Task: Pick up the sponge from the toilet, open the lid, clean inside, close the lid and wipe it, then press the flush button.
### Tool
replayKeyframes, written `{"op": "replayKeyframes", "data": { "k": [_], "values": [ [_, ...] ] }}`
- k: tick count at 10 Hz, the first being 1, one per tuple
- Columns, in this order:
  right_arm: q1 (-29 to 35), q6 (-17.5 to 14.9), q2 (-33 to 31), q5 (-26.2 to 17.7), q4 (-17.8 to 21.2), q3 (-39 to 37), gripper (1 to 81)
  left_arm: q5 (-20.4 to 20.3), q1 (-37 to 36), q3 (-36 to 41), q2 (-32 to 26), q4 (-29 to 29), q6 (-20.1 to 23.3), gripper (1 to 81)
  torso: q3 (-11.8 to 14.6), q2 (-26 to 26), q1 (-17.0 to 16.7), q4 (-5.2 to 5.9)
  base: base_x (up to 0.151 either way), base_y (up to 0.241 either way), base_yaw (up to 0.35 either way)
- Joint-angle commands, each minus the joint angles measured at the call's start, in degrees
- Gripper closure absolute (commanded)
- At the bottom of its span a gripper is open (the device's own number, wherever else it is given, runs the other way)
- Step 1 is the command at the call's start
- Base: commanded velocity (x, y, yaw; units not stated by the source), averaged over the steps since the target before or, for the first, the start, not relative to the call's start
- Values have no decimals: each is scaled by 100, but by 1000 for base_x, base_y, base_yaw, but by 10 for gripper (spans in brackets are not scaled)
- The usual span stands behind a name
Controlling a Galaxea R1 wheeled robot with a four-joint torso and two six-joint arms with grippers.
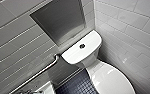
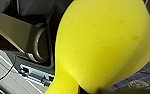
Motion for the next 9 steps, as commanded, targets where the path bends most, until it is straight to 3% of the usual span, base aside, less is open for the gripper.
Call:
{"op": "replayKeyframes", "data": {
  "k": [1, 2, 3, 5, 6, 7, 8, 9],
  "values": [
    [-405, -244, 81, -363, 209, 28, 811, 197, 693, -1109, 192, 946, 82, 10, 0, 0, 0, 0, 0, 0, 0],
    [-449, -613, 81, -381, 666, 54, 811, 197, 843, -1583, 447, 1017, 91, 10, 0, 0, 0, 0, 0, 0, 0],
    [-501, -1237, 108, -425, 1237, 98, 811, 197, 976, -1926, 597, 1192, 100, 10, 0, 0, 0, 0, 0, 0, 0],
    [-467, -3258, 160, -880, 3188, 360, 811, 197, 1152, -2242, 824, 1446, 109, 10, 0, 0, 0, 0, 0, 0, 0],
    [-423, -4636, 143, -1116, 4341, 596, 811, 205, 1248, -2398, 990, 1663, 117, 10, 0, 0, 0, 0, 0, 0, 0],
    [-405, -5696, 125, -1207, 5153, 800, 811, 197, 1362, -2611, 1185, 1937, 117, 10, 0, -2, 0, 0, 0, 0, 0],
    [-327, -6079, 82, -1302, 5272, 1034, 811, 197, 1555, -2898, 1507, 2442, 126, 10, 0, -2, 0, 0, 0, 0, 0],
    [-300, -6141, 3, -1348, 5185, 1273, 811, 197, 1680, -3101, 1728, 2762, 144, 10, 0, -2, 0, 0, 0, 0, 0]
  ]
}}
